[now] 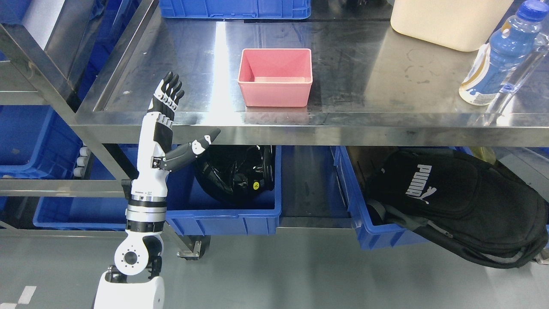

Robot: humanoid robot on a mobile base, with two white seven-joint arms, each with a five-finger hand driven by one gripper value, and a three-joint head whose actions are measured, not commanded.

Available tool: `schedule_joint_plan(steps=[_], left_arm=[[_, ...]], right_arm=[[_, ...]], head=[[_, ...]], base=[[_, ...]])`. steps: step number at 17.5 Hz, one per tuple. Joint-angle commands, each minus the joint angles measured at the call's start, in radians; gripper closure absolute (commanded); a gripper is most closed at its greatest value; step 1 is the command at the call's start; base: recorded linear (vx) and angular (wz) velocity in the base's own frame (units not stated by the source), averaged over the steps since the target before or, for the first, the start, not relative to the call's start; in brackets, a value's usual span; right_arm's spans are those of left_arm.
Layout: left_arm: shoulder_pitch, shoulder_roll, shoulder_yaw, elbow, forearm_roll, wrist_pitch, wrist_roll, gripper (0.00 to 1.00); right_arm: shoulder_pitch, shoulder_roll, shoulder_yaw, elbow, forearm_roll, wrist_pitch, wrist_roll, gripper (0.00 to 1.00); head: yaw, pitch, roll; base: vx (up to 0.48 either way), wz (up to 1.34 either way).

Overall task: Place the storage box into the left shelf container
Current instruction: 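Raise the left hand up toward the pink box on the shelf top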

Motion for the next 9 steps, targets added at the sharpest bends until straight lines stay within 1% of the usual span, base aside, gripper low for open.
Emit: schedule_joint_plan(steps=[1, 2, 3, 5, 6, 9], left_arm=[[-0.001, 0.017, 0.042, -0.009, 0.000, -0.006, -0.002, 0.00], [-0.012, 0.017, 0.056, -0.008, -0.001, -0.004, -0.004, 0.00], [-0.053, 0.017, 0.077, -0.008, -0.001, -0.001, -0.030, 0.00], [-0.139, 0.021, 0.126, -0.003, -0.003, 0.019, -0.158, 0.00], [-0.182, 0.069, 0.131, 0.002, -0.006, 0.048, -0.236, 0.00], [-0.352, 0.236, 0.118, 0.027, -0.040, 0.205, -0.475, 0.00]], right_arm=[[0.009, -0.017, -0.005, -0.017, 0.002, -0.001, -0.001, 0.00], [0.009, -0.017, -0.005, -0.017, 0.002, -0.001, -0.001, 0.00], [0.009, -0.017, -0.005, -0.017, 0.002, -0.001, -0.001, 0.00], [0.009, -0.017, -0.005, -0.017, 0.002, -0.001, -0.001, 0.00], [0.009, -0.017, -0.005, -0.017, 0.002, -0.001, -0.001, 0.00], [0.009, -0.017, -0.005, -0.017, 0.002, -0.001, -0.001, 0.00]], head=[[0.0000, 0.000, 0.000], [0.0000, 0.000, 0.000], [0.0000, 0.000, 0.000], [0.0000, 0.000, 0.000], [0.0000, 0.000, 0.000], [0.0000, 0.000, 0.000]], base=[[0.000, 0.00], [0.000, 0.00], [0.000, 0.00], [0.000, 0.00], [0.000, 0.00], [0.000, 0.00]])
